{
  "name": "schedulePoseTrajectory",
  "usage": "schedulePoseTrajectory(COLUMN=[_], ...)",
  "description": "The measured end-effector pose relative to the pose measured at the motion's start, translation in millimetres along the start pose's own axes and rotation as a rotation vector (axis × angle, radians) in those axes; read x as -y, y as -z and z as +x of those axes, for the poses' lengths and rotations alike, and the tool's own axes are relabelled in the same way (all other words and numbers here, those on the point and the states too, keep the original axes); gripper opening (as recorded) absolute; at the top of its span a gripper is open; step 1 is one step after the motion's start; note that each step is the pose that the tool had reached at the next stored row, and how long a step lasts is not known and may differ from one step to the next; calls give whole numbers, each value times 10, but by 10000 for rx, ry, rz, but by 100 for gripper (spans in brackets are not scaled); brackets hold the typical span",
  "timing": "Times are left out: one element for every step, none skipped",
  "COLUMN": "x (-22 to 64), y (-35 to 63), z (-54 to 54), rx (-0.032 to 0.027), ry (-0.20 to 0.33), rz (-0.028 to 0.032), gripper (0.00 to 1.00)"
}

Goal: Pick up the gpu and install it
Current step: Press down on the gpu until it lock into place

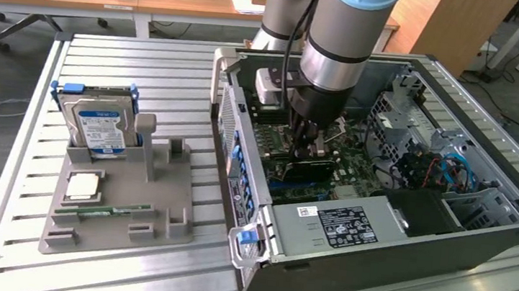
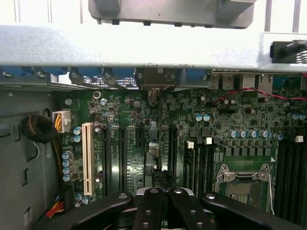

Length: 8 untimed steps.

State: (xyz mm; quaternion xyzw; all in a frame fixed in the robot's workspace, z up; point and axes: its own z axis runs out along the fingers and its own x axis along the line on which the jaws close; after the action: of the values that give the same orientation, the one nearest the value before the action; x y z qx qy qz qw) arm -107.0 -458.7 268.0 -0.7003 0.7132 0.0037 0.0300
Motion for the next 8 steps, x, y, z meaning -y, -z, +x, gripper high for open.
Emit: schedulePoseTrajectory(x=[-2, -4, -5, -5, -5, -5, -5, -6], y=[-2, -3, -4, -4, -4, -11, -20, -26], z=[-5, -13, -17, -17, -17, -18, -17, -16], rx=[2, 2, 2, 1, 1, 2, -2, -9], ry=[-3, -3, -1, 0, 0, 0, 1, 2], rz=[1, 2, 1, 1, 0, 1, 0, -3], gripper=[11, 11, 11, 11, 11, 11, 11, 11])
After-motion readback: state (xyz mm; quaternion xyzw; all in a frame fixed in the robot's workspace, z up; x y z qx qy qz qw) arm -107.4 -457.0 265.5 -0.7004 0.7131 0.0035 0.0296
